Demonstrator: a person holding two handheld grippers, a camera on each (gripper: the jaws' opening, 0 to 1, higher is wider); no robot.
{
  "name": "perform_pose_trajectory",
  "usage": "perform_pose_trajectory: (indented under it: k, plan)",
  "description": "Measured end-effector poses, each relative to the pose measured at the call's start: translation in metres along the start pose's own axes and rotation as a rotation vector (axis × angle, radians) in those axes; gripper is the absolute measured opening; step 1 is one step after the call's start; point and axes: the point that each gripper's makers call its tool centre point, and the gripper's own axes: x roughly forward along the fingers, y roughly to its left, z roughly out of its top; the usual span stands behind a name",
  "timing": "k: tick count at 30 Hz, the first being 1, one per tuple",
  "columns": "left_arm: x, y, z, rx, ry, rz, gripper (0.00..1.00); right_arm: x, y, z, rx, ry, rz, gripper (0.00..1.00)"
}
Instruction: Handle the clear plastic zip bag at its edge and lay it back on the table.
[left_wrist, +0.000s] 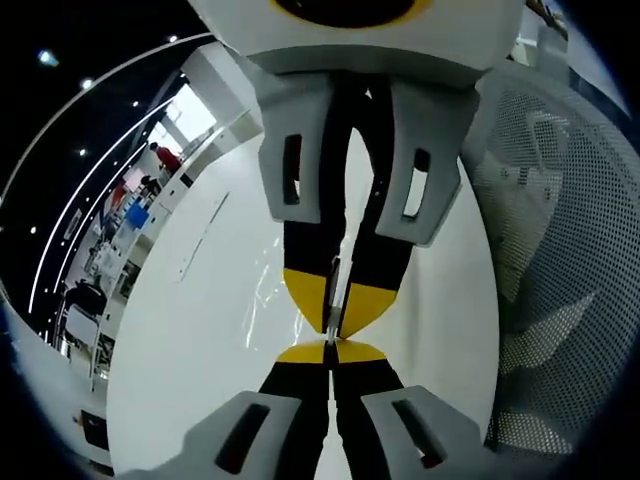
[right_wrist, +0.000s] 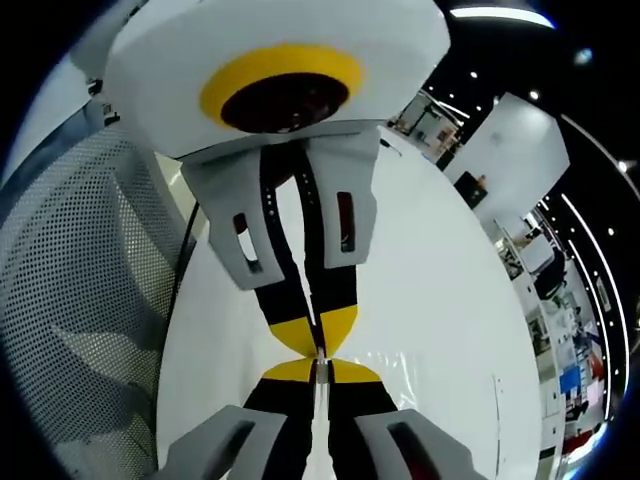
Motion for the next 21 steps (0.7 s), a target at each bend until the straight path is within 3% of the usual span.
perform_pose_trajectory:
  k: [21]
  plan:
    - [0.0016, -0.0027, 0.0004, 0.005, 0.007, -0.013, 0.00, -0.0016, 0.0018, -0.0067, 0.030, 0.014, -0.014, 0.00]
